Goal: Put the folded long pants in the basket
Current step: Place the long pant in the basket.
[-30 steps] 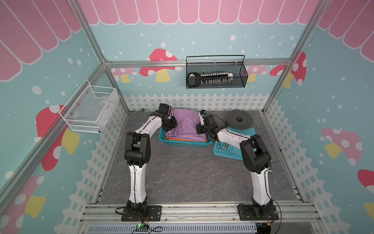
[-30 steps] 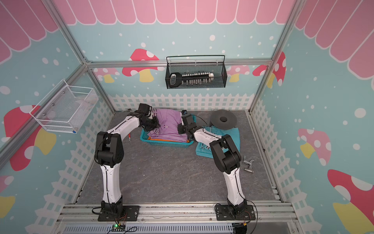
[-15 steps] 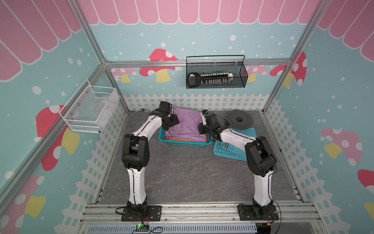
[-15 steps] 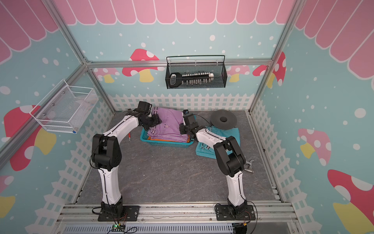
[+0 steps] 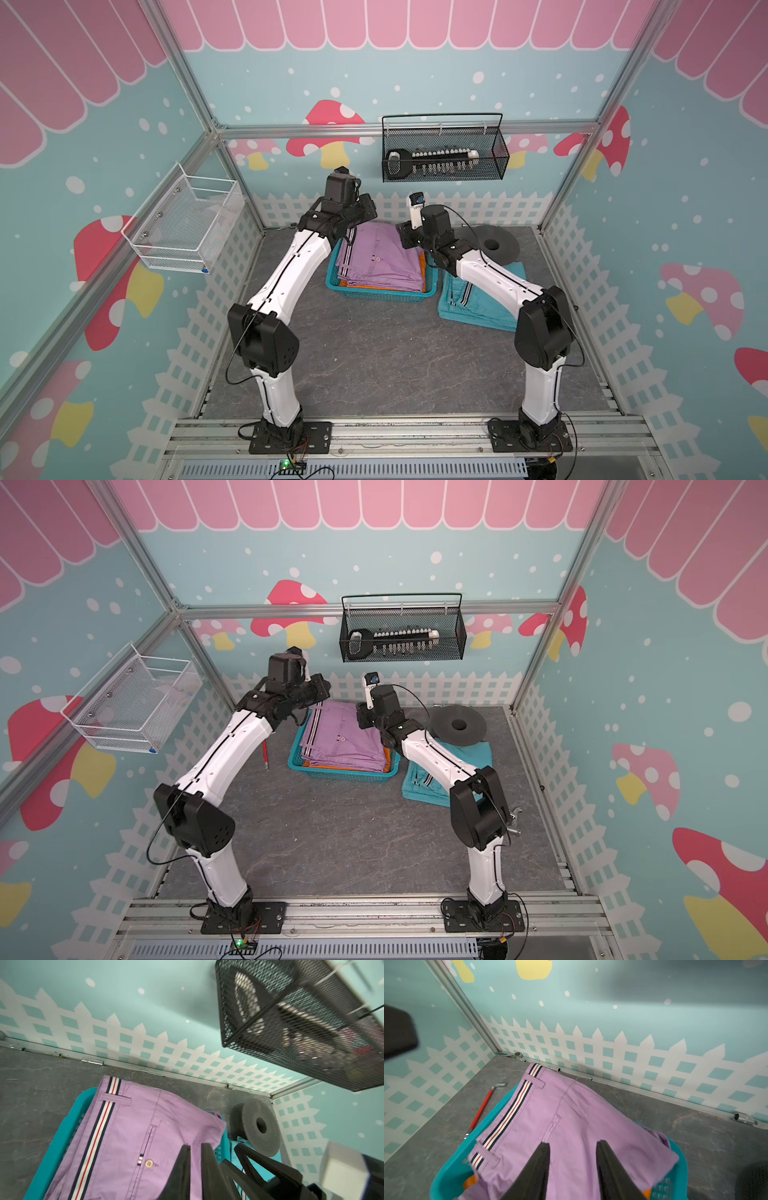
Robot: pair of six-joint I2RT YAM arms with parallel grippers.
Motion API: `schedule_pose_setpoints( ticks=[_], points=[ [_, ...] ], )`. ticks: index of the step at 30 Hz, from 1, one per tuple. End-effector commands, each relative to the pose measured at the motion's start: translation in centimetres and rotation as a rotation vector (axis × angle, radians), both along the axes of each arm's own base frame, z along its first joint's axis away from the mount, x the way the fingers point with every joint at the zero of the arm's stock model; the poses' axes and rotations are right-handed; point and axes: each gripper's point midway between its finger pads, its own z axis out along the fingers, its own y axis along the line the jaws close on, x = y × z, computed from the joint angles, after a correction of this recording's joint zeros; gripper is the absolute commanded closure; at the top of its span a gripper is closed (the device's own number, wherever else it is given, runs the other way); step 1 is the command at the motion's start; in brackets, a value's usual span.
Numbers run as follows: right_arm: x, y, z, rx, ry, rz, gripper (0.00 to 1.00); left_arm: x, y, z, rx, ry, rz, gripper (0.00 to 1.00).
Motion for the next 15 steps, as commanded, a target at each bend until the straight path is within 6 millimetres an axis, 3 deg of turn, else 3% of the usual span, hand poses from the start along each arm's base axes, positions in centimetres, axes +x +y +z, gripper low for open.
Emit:
schedule_pose_setpoints(
  ticks=[1, 5, 8, 11, 15],
  points=[
    [2.0, 0.0, -8.4, -0.119, 0.124, -0.036, 0.59, 3.0, -1.0, -9.7, 0.066, 0.157, -0.042, 0.86],
    [4.5, -1.0, -15.2, -0.187, 0.211, -0.090, 0.60, 6.4, -0.7, -17.0, 0.031, 0.258, -0.052, 0.87],
    [5.2, -2.3, -18.0, -0.217, 0.254, -0.117, 0.61, 7.4, 2.0, -21.1, 0.037, 0.324, 0.027, 0.93],
    [5.0, -2.9, -18.5, -0.231, 0.262, -0.125, 0.61, 6.9, 4.4, -23.4, 0.057, 0.359, 0.091, 0.93],
    [4.4, -3.5, -18.4, -0.243, 0.255, -0.125, 0.61, 5.5, 6.8, -23.9, 0.049, 0.372, 0.159, 0.93]
  ],
)
